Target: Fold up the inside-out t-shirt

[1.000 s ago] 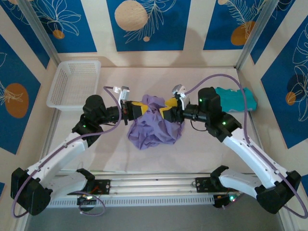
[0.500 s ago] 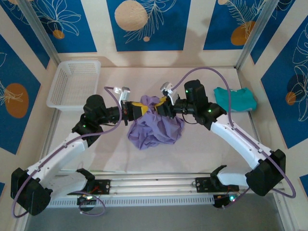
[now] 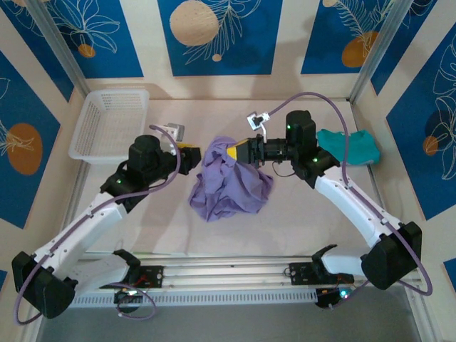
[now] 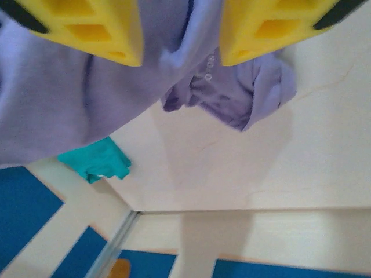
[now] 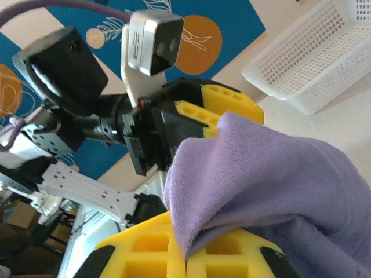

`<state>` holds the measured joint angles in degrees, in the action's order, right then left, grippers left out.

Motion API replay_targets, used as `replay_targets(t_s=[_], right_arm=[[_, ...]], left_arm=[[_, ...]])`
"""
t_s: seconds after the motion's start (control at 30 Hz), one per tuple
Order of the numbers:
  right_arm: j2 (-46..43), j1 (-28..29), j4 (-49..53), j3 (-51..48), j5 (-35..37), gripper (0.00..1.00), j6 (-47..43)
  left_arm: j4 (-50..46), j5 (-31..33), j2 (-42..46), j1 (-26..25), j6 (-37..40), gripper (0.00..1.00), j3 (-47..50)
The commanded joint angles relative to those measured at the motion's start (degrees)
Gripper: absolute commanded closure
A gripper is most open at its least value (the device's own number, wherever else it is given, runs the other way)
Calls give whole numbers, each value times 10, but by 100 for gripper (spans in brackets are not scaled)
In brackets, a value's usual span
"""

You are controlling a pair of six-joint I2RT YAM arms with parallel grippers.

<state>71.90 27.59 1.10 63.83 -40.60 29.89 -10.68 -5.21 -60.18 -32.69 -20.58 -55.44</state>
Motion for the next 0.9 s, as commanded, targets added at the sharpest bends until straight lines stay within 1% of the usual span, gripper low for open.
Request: replay_targets(t_s=[0.0, 0.13, 0.23, 0.3, 0.37, 0.43, 0.5, 0.53, 0.6, 0.63, 0.67, 0.7, 0.73, 0.77, 0.8, 0.87], right_arm=[[9, 5, -46, -13, -6, 100, 79], [13, 4, -66, -20, 5, 100, 94], [16, 4, -71, -20, 4, 100, 97], [17, 5, -73, -20, -2, 100, 95], [16, 5, -73, -21, -12, 100, 90], [14, 5, -71, -22, -24, 100, 84], [11, 4, -60, -22, -33, 100, 69], [10, 4, -48, -19, -42, 100, 55], [12, -1, 1, -8, -61, 100, 12], [15, -8, 41, 3, -74, 100, -19], [19, -20, 82, 15, -85, 100, -47], [22, -32, 109, 20, -91, 100, -60], [23, -49, 114, 17, -101, 100, -57], [22, -64, 97, 9, -112, 100, -40], [23, -77, 79, 3, -119, 100, -23], [29, -90, 62, 6, -123, 96, -1]], left_arm=[[-58, 59, 40, -19, 30, 52, -11], [-53, 36, 70, -54, 41, 47, -4], [-39, 12, 64, -76, 55, 44, -6], [-39, 10, 43, -85, 69, 43, -20], [-43, 21, 13, -86, 80, 43, -38], [-49, 32, -20, -86, 93, 44, -58], [-47, 28, -51, -86, 99, 46, -77], [-39, 20, -63, -86, 97, 51, -85], [-16, -9, -75, -84, 87, 67, -92], [-4, -33, -77, -83, 79, 76, -91], [12, -67, -74, -80, 71, 86, -88], [26, -104, -69, -77, 64, 92, -81], [44, -148, -61, -73, 54, 97, -71], [68, -194, -52, -68, 41, 100, -56], [87, -230, -43, -64, 29, 100, -43], [143, -304, -22, -56, -1, 100, -11]])
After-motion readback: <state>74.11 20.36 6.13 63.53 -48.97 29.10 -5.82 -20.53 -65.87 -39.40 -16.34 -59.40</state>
